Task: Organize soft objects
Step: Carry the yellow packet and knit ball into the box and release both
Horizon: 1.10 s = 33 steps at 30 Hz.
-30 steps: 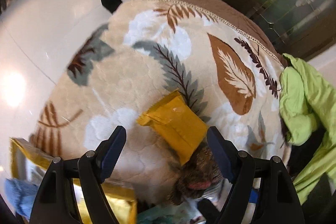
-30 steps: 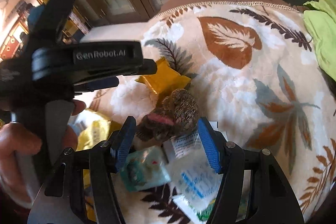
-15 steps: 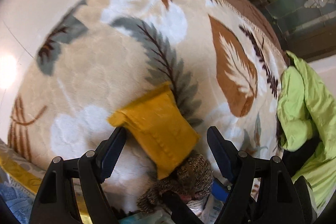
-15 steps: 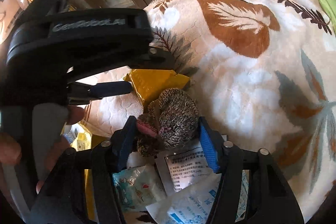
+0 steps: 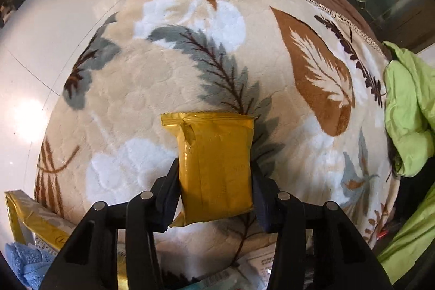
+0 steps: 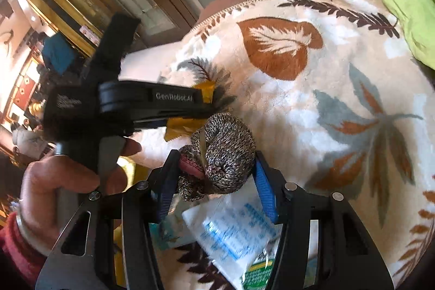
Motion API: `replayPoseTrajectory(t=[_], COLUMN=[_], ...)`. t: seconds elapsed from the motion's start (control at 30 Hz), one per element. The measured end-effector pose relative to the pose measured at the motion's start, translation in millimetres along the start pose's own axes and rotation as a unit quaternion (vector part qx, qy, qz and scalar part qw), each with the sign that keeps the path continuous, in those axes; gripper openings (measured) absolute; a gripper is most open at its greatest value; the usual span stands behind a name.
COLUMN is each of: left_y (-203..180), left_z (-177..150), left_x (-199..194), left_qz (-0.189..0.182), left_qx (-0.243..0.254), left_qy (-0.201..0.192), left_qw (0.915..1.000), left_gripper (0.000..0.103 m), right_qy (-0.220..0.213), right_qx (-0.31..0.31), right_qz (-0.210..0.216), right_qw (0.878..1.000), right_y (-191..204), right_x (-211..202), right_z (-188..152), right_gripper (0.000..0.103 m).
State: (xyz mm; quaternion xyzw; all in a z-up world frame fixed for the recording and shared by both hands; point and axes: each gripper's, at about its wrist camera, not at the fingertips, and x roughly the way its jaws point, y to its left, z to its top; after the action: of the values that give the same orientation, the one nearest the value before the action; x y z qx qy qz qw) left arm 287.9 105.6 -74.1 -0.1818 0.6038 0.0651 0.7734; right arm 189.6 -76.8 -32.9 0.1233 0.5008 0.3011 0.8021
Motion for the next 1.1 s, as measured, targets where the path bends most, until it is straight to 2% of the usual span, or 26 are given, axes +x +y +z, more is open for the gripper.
replayPoseTrajectory(t=[0.27, 0.47, 0.6, 0.7, 0.93, 1.1], left_y=[12, 30, 48, 62, 107, 143], left_z=[-28, -63, -92, -110, -168, -208], left_x=[-53, -94, -116, -125, -143, -146], left_qz=[-0.017, -0.034, -0.007, -0.003, -0.012, -0.021], left_qx=[0.021, 0.035, 0.051, 0.050, 0.042, 0.018], left_qy=[-0.034, -0.049, -0.076, -0.081, -0.058, -0.038], left_qw=[0.9991, 0.9976, 0.9958, 0.9954, 0.9973, 0.9989], left_gripper=[0.047, 0.047, 0.047, 0.047, 0.047, 0.047], right_qy=[-0.023, -0.029, -0.027, -0.026, -0.006, 0.021], right_qx=[-0.013, -0.024, -0.033, -0.042, -0.076, -0.115], right_qz=[0.007, 0.013, 0.017, 0.026, 0.054, 0.080], right_qw=[1.000, 0.999, 0.999, 0.998, 0.996, 0.990], right_y=[18, 36, 48, 60, 96, 132], right_x=[-29, -51, -59, -68, -76, -65], right_z=[-12, -28, -38, -51, -85, -109], right_gripper=[0.053, 0.053, 0.053, 0.053, 0.053, 0.053])
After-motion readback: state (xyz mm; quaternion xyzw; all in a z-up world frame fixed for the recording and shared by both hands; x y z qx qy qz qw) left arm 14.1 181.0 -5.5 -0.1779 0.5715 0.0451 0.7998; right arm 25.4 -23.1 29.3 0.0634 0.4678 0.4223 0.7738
